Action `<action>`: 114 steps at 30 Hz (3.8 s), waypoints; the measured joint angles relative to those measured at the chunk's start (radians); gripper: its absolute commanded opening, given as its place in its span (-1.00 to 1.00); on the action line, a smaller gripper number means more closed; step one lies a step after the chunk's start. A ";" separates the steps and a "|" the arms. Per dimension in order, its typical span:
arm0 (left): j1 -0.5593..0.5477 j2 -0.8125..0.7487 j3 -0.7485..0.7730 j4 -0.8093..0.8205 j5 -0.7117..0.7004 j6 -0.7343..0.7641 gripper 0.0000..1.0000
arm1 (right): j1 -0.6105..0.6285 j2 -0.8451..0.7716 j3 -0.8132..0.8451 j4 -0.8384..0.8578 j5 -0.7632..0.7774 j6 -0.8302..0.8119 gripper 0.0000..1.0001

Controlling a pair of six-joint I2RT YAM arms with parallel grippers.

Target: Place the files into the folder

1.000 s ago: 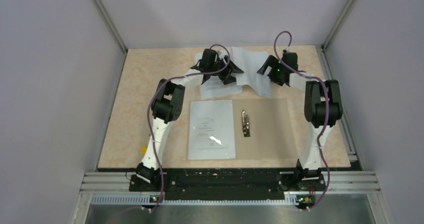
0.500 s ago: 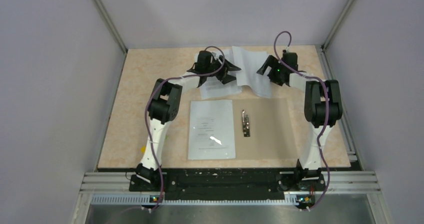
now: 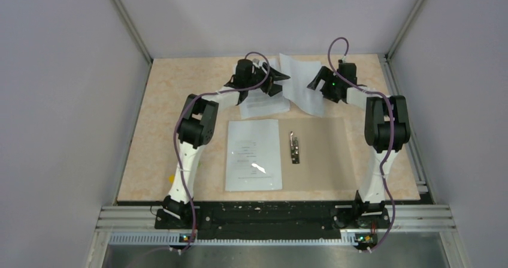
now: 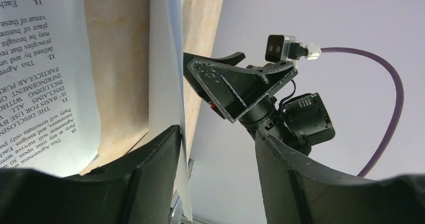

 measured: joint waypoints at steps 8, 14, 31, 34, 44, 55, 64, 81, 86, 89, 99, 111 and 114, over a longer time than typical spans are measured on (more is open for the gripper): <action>-0.005 0.000 0.074 -0.161 -0.012 0.108 0.14 | 0.000 0.000 0.000 0.000 -0.005 0.000 0.98; -0.016 0.013 0.176 -0.415 -0.074 0.272 0.09 | 0.000 0.000 0.000 0.000 -0.019 0.000 0.97; -0.054 0.176 0.401 -0.662 -0.175 0.422 -0.33 | 0.000 0.000 -0.004 0.004 -0.037 0.001 0.97; -0.061 0.187 0.442 -0.681 -0.201 0.442 -0.68 | 0.000 0.000 -0.007 0.008 -0.040 0.001 0.98; -0.088 0.190 0.520 -0.754 -0.289 0.512 -1.00 | 0.000 -0.025 -0.010 -0.045 -0.039 0.003 0.97; -0.063 -0.139 0.205 -0.615 -0.222 0.262 -1.00 | -0.060 -0.321 -0.105 -0.075 -0.136 0.089 0.97; -0.084 -0.684 -0.473 -0.449 -0.179 0.208 -1.00 | -0.019 -0.602 -0.443 -0.032 -0.172 0.130 0.98; -0.204 -0.693 -0.777 -0.653 -0.283 0.392 -1.00 | 0.222 -0.850 -0.717 -0.173 -0.015 0.130 0.97; -0.205 -0.693 -0.777 -0.653 -0.286 0.402 -1.00 | 0.222 -0.973 -0.758 -0.198 0.029 0.135 0.98; -0.205 -0.693 -0.777 -0.653 -0.286 0.408 -1.00 | 0.222 -0.972 -0.801 -0.173 0.019 0.152 0.97; -0.212 -0.693 -0.777 -0.653 -0.280 0.430 -1.00 | 0.223 -0.849 -0.887 0.002 -0.066 0.246 0.62; -0.219 -0.693 -0.777 -0.652 -0.243 0.467 -1.00 | 0.225 -0.739 -0.887 0.173 -0.080 0.309 0.00; -0.222 -0.692 -0.776 -0.650 -0.226 0.478 -1.00 | 0.225 -0.739 -0.887 0.195 -0.080 0.316 -0.56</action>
